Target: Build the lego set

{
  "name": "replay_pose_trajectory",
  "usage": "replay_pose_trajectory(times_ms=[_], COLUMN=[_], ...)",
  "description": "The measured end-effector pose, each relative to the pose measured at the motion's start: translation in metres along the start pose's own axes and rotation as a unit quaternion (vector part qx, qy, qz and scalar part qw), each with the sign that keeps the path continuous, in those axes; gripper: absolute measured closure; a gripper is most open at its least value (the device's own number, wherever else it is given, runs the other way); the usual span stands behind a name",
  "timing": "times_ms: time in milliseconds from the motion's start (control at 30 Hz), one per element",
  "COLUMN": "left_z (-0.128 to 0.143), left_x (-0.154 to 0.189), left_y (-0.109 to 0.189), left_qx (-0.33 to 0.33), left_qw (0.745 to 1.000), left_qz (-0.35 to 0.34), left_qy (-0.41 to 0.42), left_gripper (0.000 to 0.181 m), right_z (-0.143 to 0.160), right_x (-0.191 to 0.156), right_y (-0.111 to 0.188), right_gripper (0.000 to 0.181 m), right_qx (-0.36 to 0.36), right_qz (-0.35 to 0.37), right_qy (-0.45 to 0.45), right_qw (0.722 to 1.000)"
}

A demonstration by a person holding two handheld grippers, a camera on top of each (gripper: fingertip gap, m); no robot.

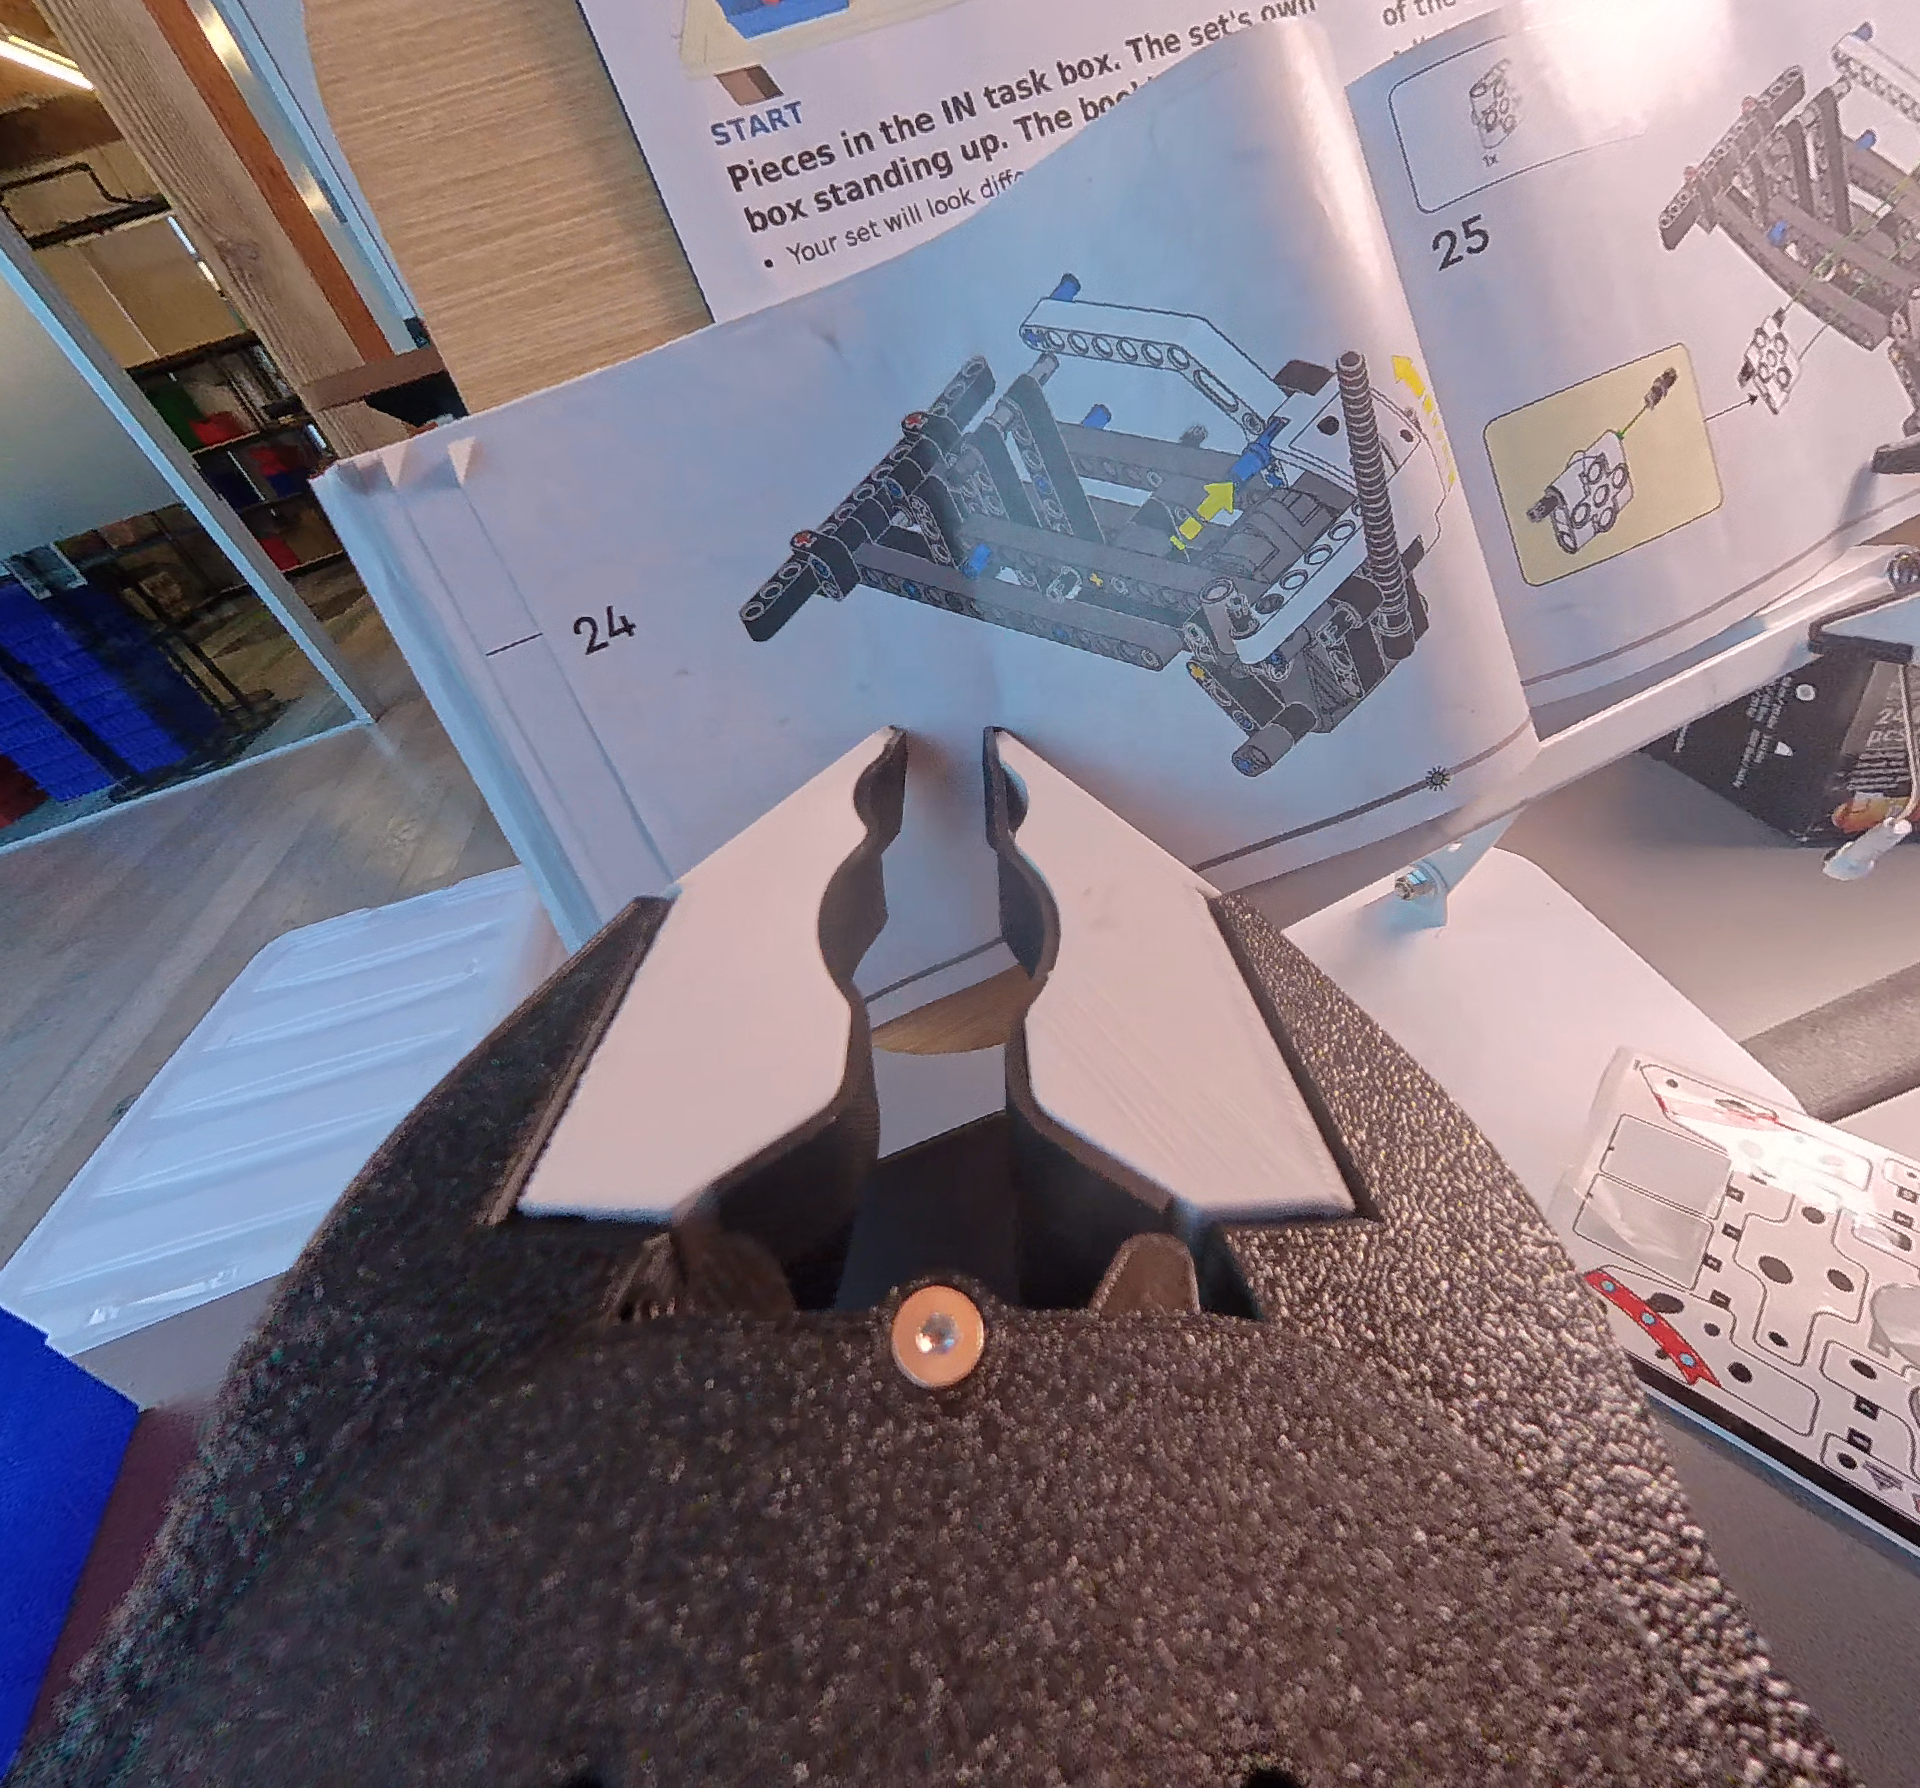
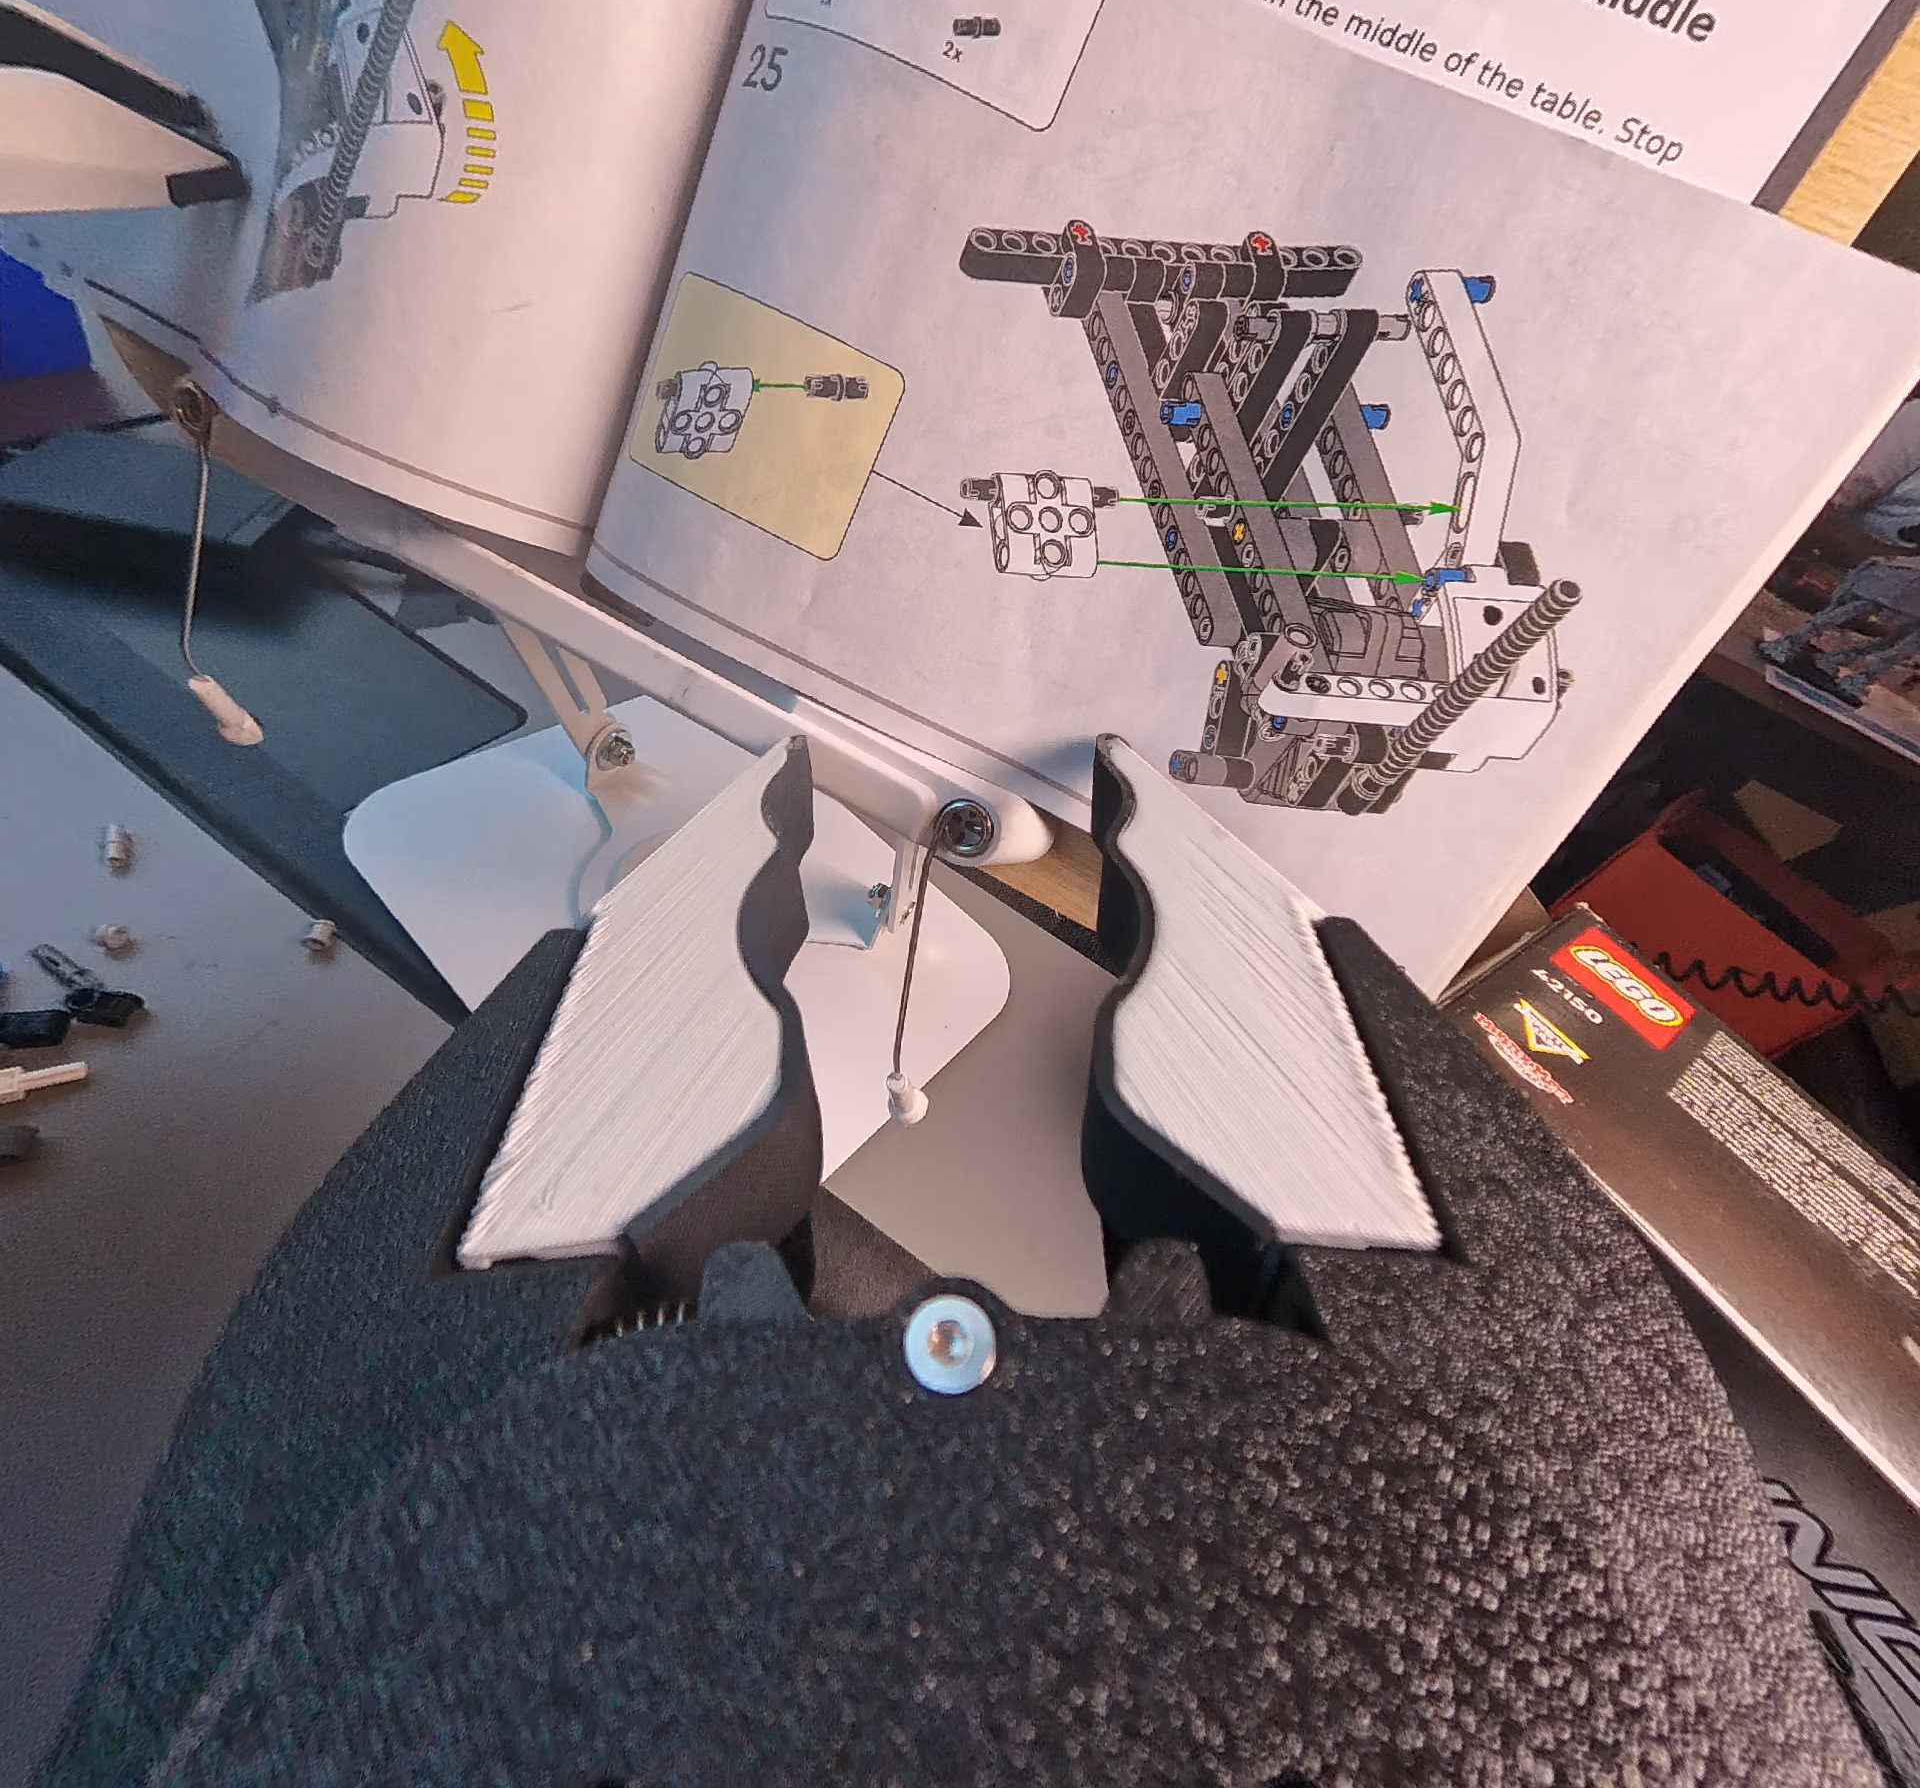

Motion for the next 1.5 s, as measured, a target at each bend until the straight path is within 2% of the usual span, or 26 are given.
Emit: replay_pose_trajectory(times_ms=[167, 300, 333, 367, 433, 500, 633, 700, 833, 900, 1000, 1167, 1267, 1500], left_z=[0.000, -0.003, -0.005, -0.007, -0.011, -0.016, -0.015, -0.010, -0.003, -0.003, -0.006, -0.021, -0.037, -0.074], left_x=[0.001, 0.001, 0.001, 0.002, 0.004, 0.006, 0.015, 0.018, 0.021, 0.024, 0.028, 0.032, 0.041, 0.083], left_y=[-0.001, 0.002, 0.005, 0.007, 0.010, 0.012, 0.003, -0.003, -0.008, -0.007, -0.006, 0.000, 0.005, 0.003], left_qx=[-0.002, 0.008, 0.020, 0.029, 0.041, 0.059, 0.046, 0.029, 0.027, 0.030, 0.030, 0.050, 0.072, 0.091], left_qw=[1.000, 1.000, 1.000, 0.999, 0.998, 0.996, 0.998, 0.999, 0.999, 0.999, 0.999, 0.998, 0.996, 0.977], left_qz=[0.001, 0.005, 0.008, 0.013, 0.018, 0.016, 0.003, -0.012, -0.038, -0.042, -0.022, 0.001, 0.029, 0.158], left_qy=[-0.004, 0.003, 0.012, 0.025, 0.054, 0.072, 0.050, 0.039, 0.018, 0.004, -0.003, 0.025, 0.047, 0.114], left_gripper=[0.181, 0.180, 0.170, 0.152, 0.105, 0.075, 0.060, 0.066, 0.096, 0.114, 0.153, 0.170, 0.169, 0.165], right_z=[0.000, -0.002, -0.002, -0.002, -0.003, -0.005, -0.005, -0.003, -0.004, -0.004, -0.004, -0.003, -0.001, -0.002], right_x=[0.001, 0.001, 0.001, 0.001, 0.003, 0.006, 0.010, 0.010, 0.009, 0.009, 0.009, 0.009, 0.010, 0.000], right_y=[0.001, 0.003, 0.003, 0.004, 0.004, 0.005, 0.002, 0.000, -0.001, -0.001, -0.001, 0.001, 0.002, 0.016], right_gripper=[0.127, 0.127, 0.127, 0.127, 0.126, 0.126, 0.122, 0.122, 0.121, 0.121, 0.121, 0.121, 0.121, 0.117], right_qx=[0.000, 0.002, 0.003, 0.003, 0.008, 0.017, 0.015, 0.012, 0.013, 0.014, 0.016, 0.020, 0.021, 0.060], right_qz=[-0.004, -0.006, -0.005, -0.003, 0.005, 0.016, 0.023, 0.023, 0.020, 0.018, 0.015, 0.006, 0.003, -0.020], right_qy=[-0.003, -0.005, -0.003, -0.001, 0.000, -0.004, -0.013, -0.015, -0.017, -0.016, -0.017, -0.027, -0.029, -0.029], right_qw=[1.000, 1.000, 1.000, 1.000, 1.000, 1.000, 1.000, 1.000, 1.000, 1.000, 1.000, 0.999, 0.999, 0.998])
Point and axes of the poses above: each gripper's, where its closed fingertips meet, y back along the fingers, z out of its underside, x = y × z across the jaws, the point moved 7 cm from there along y, back along the fingers, and after that the axes turned 3 degrees about -y, right-handed, at the moved point
